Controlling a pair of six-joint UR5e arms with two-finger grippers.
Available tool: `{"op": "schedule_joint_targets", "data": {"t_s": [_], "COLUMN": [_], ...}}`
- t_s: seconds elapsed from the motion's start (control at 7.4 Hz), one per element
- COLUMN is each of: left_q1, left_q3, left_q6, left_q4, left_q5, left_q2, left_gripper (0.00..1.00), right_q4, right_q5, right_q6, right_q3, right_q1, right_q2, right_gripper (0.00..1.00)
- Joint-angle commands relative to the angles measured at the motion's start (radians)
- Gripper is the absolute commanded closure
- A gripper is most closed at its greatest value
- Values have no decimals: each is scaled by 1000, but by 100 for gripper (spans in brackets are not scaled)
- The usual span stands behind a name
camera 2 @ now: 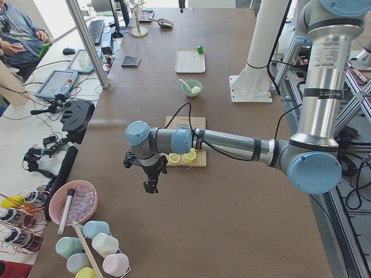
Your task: Put spoon and bun in bowl
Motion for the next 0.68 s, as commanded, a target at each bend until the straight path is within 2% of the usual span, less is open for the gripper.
{"op": "schedule_joint_targets", "data": {"t_s": [0.0, 0.41, 0.54], "left_q1": [-16, -50, -52], "left_q3": [21, 53, 48], "left_q6": [36, 33, 32], "left_q4": [-7, -10, -7], "left_q5": [6, -1, 1], "left_q2": [13, -9, -42], "left_gripper": [2, 2, 2], "right_q4": [-4, 5, 4], "right_q5": [3, 0, 23], "right_q6": [-71, -69, -69], "right_q3": [-3, -69, -86], "right_q1": [36, 56, 79], "right_q2": [-42, -23, -16], "right_gripper": [0, 0, 0]}}
